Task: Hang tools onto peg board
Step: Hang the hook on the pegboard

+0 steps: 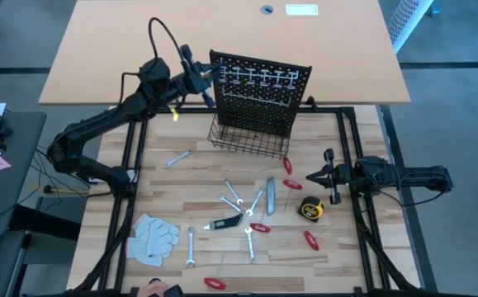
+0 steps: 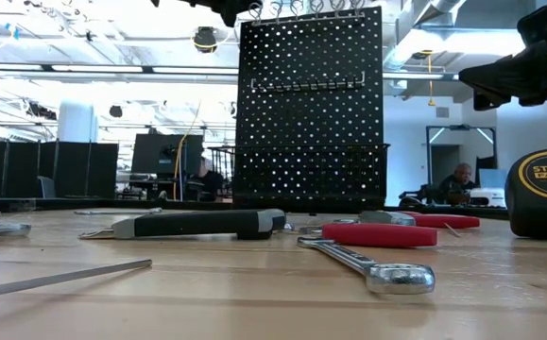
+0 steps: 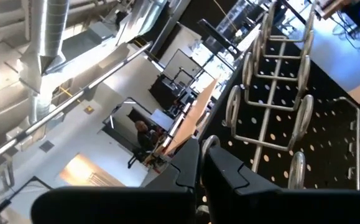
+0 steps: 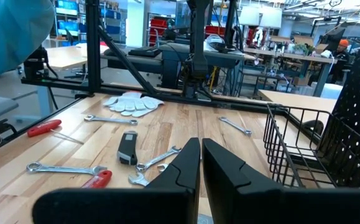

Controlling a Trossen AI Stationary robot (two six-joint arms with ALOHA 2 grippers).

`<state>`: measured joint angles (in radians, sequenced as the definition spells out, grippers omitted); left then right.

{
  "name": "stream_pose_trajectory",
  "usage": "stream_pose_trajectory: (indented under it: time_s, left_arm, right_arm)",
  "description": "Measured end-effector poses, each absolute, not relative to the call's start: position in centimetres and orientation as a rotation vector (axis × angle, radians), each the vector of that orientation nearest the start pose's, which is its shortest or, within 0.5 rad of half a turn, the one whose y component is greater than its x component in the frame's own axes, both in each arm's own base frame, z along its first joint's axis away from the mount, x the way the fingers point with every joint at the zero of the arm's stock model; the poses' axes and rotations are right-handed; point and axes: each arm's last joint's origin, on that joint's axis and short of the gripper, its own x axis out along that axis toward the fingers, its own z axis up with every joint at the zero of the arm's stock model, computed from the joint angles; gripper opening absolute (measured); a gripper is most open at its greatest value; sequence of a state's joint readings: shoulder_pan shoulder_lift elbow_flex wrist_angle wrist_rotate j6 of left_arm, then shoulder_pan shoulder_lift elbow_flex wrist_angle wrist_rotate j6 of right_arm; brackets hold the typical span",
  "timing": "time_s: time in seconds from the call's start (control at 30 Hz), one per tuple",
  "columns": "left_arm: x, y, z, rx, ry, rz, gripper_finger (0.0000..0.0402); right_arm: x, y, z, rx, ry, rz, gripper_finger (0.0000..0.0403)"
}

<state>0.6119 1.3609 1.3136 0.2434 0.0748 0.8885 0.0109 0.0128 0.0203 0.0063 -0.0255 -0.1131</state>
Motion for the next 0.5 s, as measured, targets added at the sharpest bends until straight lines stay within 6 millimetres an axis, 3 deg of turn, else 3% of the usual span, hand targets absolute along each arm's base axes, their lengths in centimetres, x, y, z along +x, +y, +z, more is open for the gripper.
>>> stream_pose_trajectory:
  time_s: [0.5]
  left_arm:
    - [24.91,17.84,43.19,0.777,-0.015,0.586,0.0006]
  right_arm:
    - [9.72,0.18,16.99,-0.113,-0.015,0.036,0.0027]
